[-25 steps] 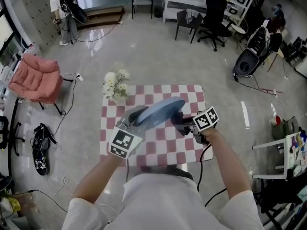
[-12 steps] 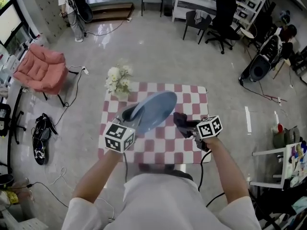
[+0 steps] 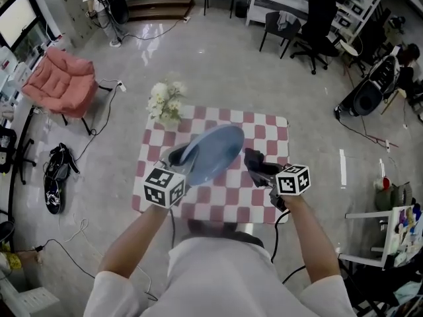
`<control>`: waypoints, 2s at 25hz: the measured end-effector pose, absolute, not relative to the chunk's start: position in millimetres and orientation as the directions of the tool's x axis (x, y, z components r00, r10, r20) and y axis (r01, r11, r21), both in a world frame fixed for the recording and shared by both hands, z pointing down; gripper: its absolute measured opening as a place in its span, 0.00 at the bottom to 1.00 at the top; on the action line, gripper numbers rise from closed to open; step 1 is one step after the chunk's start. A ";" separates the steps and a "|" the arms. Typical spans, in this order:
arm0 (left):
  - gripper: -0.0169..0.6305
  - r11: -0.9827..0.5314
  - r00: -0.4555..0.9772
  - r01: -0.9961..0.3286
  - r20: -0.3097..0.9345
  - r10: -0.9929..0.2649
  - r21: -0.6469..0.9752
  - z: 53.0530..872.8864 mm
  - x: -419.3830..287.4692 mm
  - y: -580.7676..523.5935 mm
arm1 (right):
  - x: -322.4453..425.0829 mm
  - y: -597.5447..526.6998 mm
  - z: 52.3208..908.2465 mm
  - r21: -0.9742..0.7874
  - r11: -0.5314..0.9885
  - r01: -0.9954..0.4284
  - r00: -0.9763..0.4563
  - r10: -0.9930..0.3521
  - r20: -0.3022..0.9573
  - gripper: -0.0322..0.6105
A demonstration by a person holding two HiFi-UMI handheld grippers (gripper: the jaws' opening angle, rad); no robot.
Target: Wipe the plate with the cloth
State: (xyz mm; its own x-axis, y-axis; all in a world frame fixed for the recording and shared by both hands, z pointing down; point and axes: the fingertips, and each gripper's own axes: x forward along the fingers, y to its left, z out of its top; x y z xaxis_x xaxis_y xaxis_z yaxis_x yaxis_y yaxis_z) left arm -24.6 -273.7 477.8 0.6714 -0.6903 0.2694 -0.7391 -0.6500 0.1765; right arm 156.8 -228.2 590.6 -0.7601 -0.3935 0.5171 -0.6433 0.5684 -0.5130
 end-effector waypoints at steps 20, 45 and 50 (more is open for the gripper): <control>0.09 -0.526 0.643 -0.757 0.295 -0.707 0.389 513.2 -11.2 -247.2 | 183.3 -219.2 581.8 -0.434 0.591 -0.680 -0.732 -0.503 0.461 0.26; 0.09 -0.261 0.668 -0.639 0.353 -0.655 0.724 580.3 -18.6 -236.9 | 202.8 -208.1 581.9 -0.341 0.562 -0.754 -0.657 -0.647 0.387 0.26; 0.09 -0.237 0.671 -0.628 0.361 -0.647 0.741 587.7 -18.2 -236.6 | 207.7 -205.3 583.1 -0.345 0.543 -0.766 -0.642 -0.669 0.374 0.26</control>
State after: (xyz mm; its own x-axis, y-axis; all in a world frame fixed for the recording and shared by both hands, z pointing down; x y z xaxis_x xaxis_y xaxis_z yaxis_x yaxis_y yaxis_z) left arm -18.2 -236.6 587.7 0.6712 -0.6472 0.3613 -0.6278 -0.2373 0.7413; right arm 207.7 -205.3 583.1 -0.6422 -0.6694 0.3735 -0.7660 0.5425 -0.3447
